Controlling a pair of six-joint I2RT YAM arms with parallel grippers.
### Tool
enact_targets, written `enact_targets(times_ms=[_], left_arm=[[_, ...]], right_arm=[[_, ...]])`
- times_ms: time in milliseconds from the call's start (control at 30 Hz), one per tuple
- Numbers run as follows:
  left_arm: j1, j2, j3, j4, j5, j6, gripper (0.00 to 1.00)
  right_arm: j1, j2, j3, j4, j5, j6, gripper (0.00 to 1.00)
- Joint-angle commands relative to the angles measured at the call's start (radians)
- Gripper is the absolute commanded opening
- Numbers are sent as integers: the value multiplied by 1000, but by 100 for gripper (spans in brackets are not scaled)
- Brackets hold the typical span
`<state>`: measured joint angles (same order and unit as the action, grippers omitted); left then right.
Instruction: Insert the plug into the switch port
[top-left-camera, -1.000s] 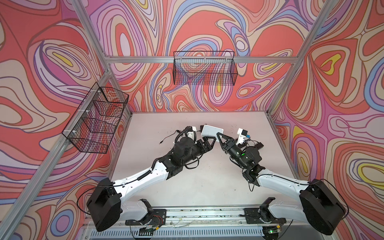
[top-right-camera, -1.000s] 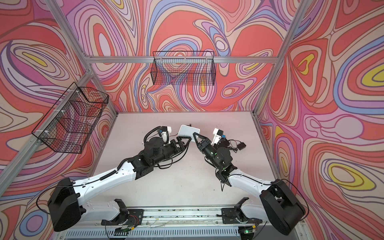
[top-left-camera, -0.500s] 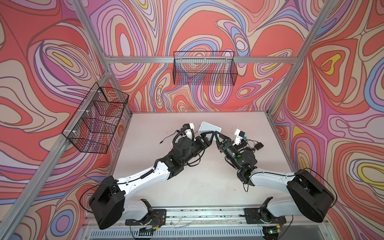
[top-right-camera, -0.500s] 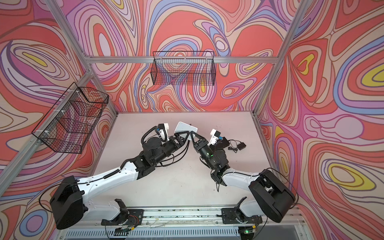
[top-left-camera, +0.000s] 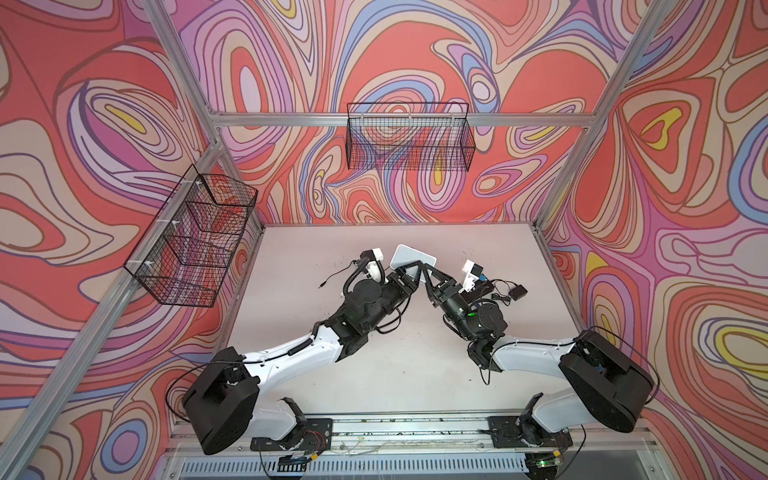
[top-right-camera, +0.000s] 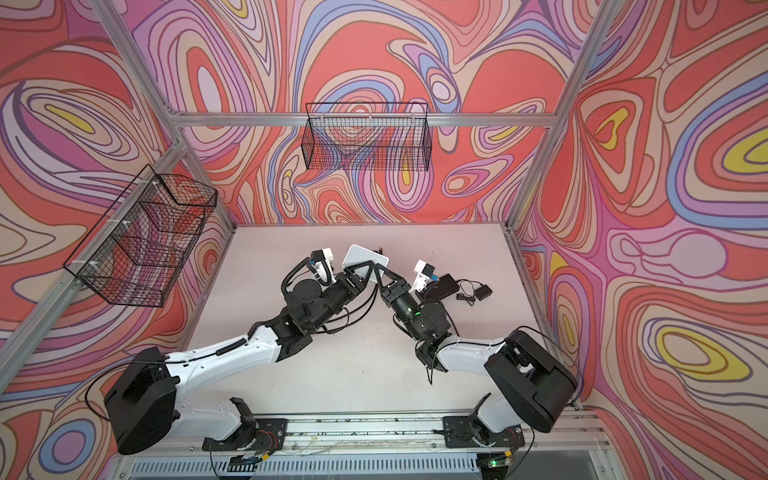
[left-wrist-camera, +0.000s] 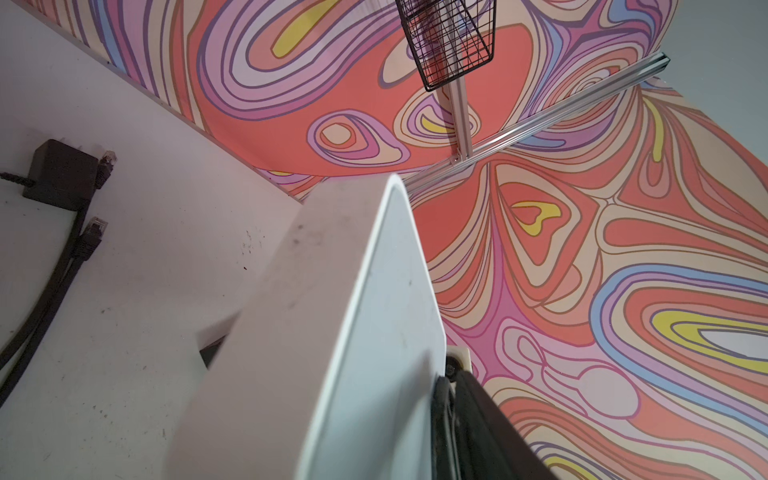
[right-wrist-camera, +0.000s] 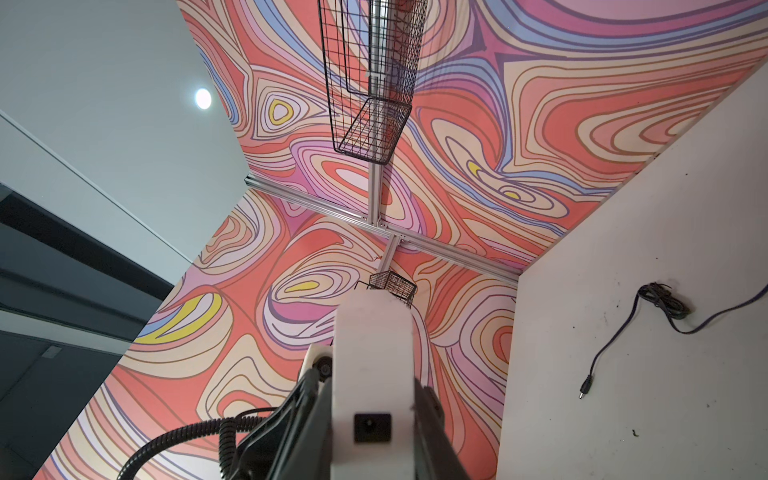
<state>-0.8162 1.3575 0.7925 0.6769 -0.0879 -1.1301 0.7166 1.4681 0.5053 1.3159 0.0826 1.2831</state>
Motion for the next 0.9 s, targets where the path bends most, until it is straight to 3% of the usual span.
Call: enact_targets(times_ms=[0, 867], left_arm=[[7, -9, -9, 113, -26, -17, 52], [7, 42, -38, 230, -36, -62, 42]], right_arm=[[10, -8, 21, 13, -6, -9, 0], [54, 48, 33, 63, 22, -19, 0]])
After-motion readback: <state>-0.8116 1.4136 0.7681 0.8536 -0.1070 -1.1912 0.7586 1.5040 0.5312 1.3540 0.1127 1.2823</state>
